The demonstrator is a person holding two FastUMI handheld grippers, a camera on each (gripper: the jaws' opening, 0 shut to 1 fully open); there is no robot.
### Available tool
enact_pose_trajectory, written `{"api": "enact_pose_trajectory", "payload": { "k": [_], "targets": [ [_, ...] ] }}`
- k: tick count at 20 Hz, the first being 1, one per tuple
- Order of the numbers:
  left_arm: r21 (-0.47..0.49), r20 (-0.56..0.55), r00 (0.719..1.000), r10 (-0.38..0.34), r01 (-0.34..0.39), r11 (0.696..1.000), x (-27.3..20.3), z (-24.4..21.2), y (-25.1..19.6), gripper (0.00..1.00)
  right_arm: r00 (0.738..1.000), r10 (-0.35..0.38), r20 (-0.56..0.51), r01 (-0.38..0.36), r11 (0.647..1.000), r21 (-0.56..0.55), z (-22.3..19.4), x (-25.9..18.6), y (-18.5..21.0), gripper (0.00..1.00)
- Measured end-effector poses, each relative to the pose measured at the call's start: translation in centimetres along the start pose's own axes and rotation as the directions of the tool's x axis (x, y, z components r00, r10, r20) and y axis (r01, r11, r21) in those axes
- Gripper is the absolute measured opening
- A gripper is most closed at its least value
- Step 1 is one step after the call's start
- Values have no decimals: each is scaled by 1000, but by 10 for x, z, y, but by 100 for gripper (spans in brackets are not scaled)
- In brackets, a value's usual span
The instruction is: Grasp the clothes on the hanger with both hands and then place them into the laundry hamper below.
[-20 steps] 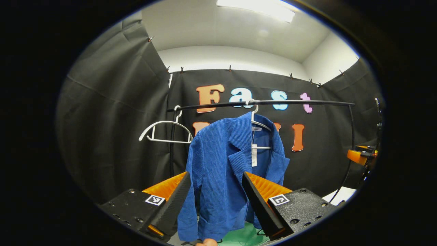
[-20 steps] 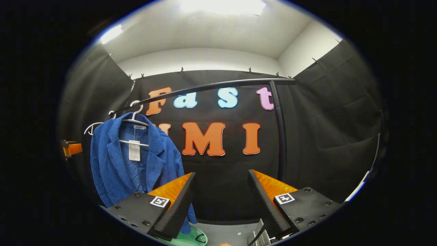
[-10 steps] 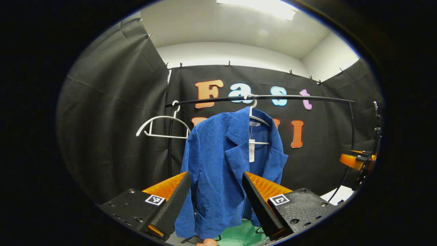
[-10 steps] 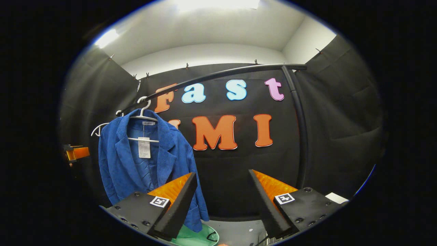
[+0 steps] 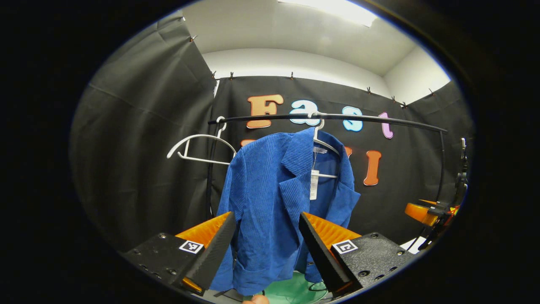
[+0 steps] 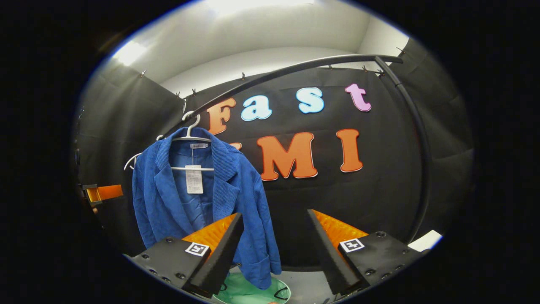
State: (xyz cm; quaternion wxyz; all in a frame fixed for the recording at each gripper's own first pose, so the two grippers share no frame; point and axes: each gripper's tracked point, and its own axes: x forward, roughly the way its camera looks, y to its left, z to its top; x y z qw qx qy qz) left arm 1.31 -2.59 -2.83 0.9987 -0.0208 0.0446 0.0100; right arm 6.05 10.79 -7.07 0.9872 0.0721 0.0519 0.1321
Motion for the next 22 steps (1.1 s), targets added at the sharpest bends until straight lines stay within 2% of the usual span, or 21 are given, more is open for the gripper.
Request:
{"api": "enact_pose_trajectory", "payload": {
  "k": [2,5,6,7,10,12,13,14,16,18,19,21,22],
  "targets": [
    [19,6,1000,0,0,1000,7,-2,-6,95,1000,22,-7,-22,1000,6,-7,15,8,97],
    [-6,-32,999,-14,13,1000,17,-13,-14,96,999,50,-2,-50,999,-12,-13,41,19,97],
    [-16,-43,999,-12,11,1000,19,-16,-15,93,998,56,2,-56,998,-20,-15,49,23,97],
    [-24,-47,999,1,-2,1000,22,-18,-13,96,998,64,2,-64,998,-25,-17,56,28,97],
    [-35,-48,998,27,-29,999,30,-22,-13,96,994,109,-28,-109,994,12,-30,78,47,97],
    [-38,-56,997,48,-50,998,35,-26,-11,93,987,150,-49,-148,988,45,-36,90,64,97],
    [-36,-61,996,61,-63,997,38,-28,-9,96,984,169,-55,-167,985,54,-38,96,72,97],
    [-34,-66,995,73,-75,997,40,-30,-7,96,981,185,-58,-181,982,60,-40,102,78,89],
    [-22,-79,993,90,-92,996,43,-34,-5,93,977,207,-57,-203,977,69,-40,111,89,89],
    [-13,-91,991,96,-98,995,45,-38,-7,96,972,227,-60,-222,971,86,-42,122,101,87],
    [-11,-95,991,99,-100,995,46,-39,-7,93,971,232,-66,-225,969,98,-44,128,105,93],
    [-6,-96,990,106,-107,994,46,-39,-8,93,969,235,-74,-226,967,120,-46,143,114,93],
    [-3,-94,989,111,-111,994,46,-38,-8,93,970,232,-76,-221,967,125,-48,149,117,87]
  ]
}}
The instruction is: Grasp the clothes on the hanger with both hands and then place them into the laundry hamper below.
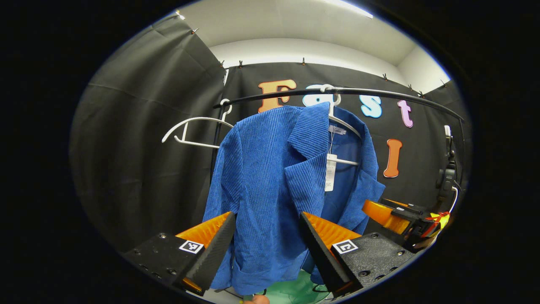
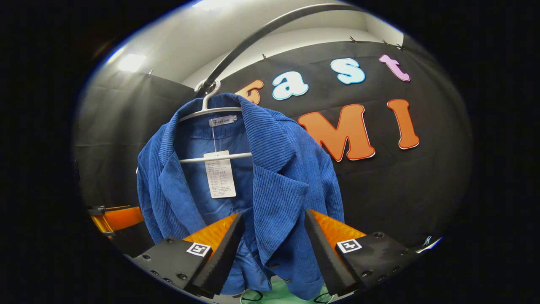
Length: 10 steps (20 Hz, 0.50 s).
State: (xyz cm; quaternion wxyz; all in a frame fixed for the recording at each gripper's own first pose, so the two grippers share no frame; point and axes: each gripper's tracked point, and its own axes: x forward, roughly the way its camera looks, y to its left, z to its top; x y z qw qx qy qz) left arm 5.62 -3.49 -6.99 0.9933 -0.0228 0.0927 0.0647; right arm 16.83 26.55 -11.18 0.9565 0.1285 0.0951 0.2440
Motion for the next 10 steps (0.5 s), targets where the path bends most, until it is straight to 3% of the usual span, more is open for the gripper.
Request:
{"api": "enact_pose_trajectory", "payload": {
  "k": [6,10],
  "targets": [
    [17,4,1000,19,-19,1000,1,2,-7,96,996,-89,9,90,996,-27,-3,41,-3,86],
    [19,2,1000,14,-14,1000,6,3,-18,96,996,-82,-18,82,996,17,-8,62,-2,55]
  ]
}}
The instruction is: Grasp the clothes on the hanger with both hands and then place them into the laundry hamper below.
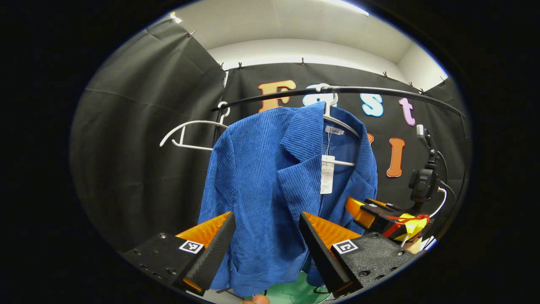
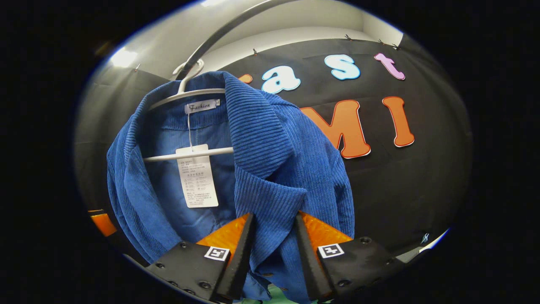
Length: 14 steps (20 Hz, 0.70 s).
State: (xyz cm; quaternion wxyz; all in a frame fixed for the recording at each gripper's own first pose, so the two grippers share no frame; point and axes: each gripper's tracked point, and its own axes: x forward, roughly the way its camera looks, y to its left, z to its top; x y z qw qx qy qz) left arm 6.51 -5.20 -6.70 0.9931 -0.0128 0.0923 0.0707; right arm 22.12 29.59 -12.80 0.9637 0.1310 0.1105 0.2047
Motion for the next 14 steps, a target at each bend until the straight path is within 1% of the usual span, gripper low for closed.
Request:
{"api": "enact_pose_trajectory", "payload": {
  "k": [1,2,3,4,7,8,9,10,12,13,14],
  "targets": [
    [5,-1,1000,-7,7,1000,1,1,-5,96,1000,14,-9,-14,1000,18,-1,1,0,46],
    [10,0,1000,-14,14,1000,3,1,-10,93,1000,26,-10,-26,999,33,-2,0,0,36],
    [15,1,1000,-20,20,1000,6,2,-15,96,999,39,-9,-39,998,44,-2,-1,0,26],
    [20,-2,1000,-24,24,1000,9,1,-20,96,998,57,-8,-57,997,46,-1,-4,1,16],
    [22,1,999,-37,37,999,22,2,-33,96,997,72,1,-72,997,10,3,-11,1,16],
    [22,6,999,-34,34,999,28,3,-35,96,997,78,7,-78,997,-3,5,-14,2,16],
    [23,13,1000,-23,23,999,34,5,-35,93,996,85,16,-85,996,-11,8,-18,5,16],
    [26,21,1000,-16,16,1000,39,7,-36,93,997,75,23,-74,997,-12,7,-17,2,16],
    [32,28,999,-17,16,999,48,8,-41,93,996,80,30,-80,997,-8,12,-24,2,7],
    [31,28,999,-19,18,999,52,8,-43,96,996,83,33,-83,997,-11,13,-25,1,7],
    [30,22,1000,-18,18,999,57,7,-45,96,996,86,36,-86,996,-13,13,-26,0,7]
  ]
}}
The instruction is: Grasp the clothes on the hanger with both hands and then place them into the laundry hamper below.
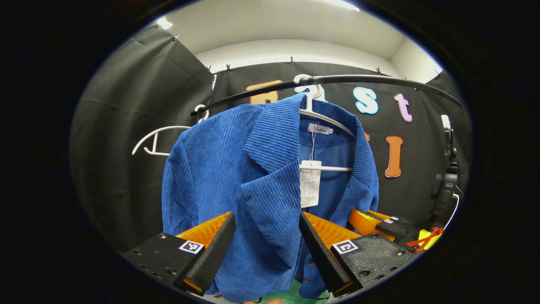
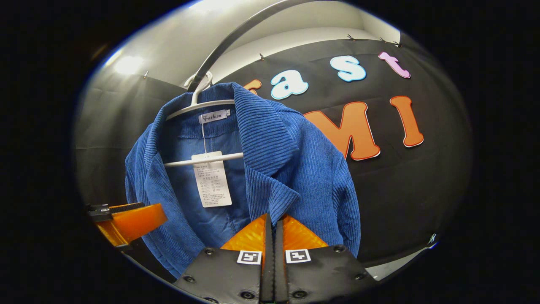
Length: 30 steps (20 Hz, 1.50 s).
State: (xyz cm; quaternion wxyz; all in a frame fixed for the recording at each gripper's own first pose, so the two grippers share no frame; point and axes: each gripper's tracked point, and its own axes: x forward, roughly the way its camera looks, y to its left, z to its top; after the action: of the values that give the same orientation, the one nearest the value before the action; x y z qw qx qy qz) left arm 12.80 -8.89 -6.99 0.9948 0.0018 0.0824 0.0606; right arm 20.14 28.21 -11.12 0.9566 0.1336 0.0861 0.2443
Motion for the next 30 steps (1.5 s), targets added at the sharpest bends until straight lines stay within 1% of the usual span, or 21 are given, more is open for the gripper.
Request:
{"api": "enact_pose_trajectory", "payload": {
  "k": [1,2,5,6,8,9,10,11,12,14,16,18,21,23,25,27,30],
  "targets": [
    [-1,-11,1000,5,-5,1000,5,-3,-1,96,1000,2,3,-2,1000,-1,1,-1,0,7],
    [-1,-20,1000,5,-5,1000,12,-6,-2,93,1000,8,5,-8,1000,1,2,-3,-1,7],
    [-19,-28,1000,-9,9,1000,30,-13,-4,79,999,41,4,-41,999,35,5,-7,-1,7],
    [-27,-28,1000,-13,12,1000,34,-15,-4,61,998,59,0,-59,997,50,6,-9,0,7],
    [-50,-43,999,1,-3,999,38,-20,4,34,997,83,2,-83,994,70,10,-12,-4,7],
    [-72,-50,999,-8,4,997,39,-20,6,20,996,90,11,-90,993,71,15,-16,-6,7],
    [-92,-56,997,-47,42,995,38,-20,2,6,995,98,20,-99,993,68,19,-19,-8,7],
    [-108,-62,995,-81,74,991,35,-19,-1,4,993,117,25,-118,990,77,24,-21,-6,7],
    [-106,-70,994,-80,72,992,31,-17,5,2,989,143,23,-145,984,103,27,-23,-2,7],
    [-71,-68,995,-71,66,995,27,-12,17,1,984,181,7,-179,970,162,32,-15,2,8],
    [-26,-74,994,-84,82,996,16,-7,23,1,982,188,11,-186,961,207,43,-11,-4,7],
    [-7,-78,992,-102,102,995,4,0,29,1,981,192,34,-194,948,252,57,-14,-11,7],
    [24,-64,989,-134,136,990,-12,20,41,1,971,229,63,-237,909,343,77,-20,-9,7],
    [32,-45,988,-147,148,988,-24,37,51,1,969,235,77,-246,886,393,89,-20,-13,7],
    [26,-23,990,-141,141,990,-30,53,67,1,968,238,82,-250,873,419,98,-19,-17,7],
    [21,0,994,-114,114,993,-33,66,87,1,968,238,77,-248,867,433,105,-12,-24,7],
    [-7,13,994,-107,107,994,-36,79,101,1,967,241,85,-252,848,466,117,-6,-38,7]
  ]
}}
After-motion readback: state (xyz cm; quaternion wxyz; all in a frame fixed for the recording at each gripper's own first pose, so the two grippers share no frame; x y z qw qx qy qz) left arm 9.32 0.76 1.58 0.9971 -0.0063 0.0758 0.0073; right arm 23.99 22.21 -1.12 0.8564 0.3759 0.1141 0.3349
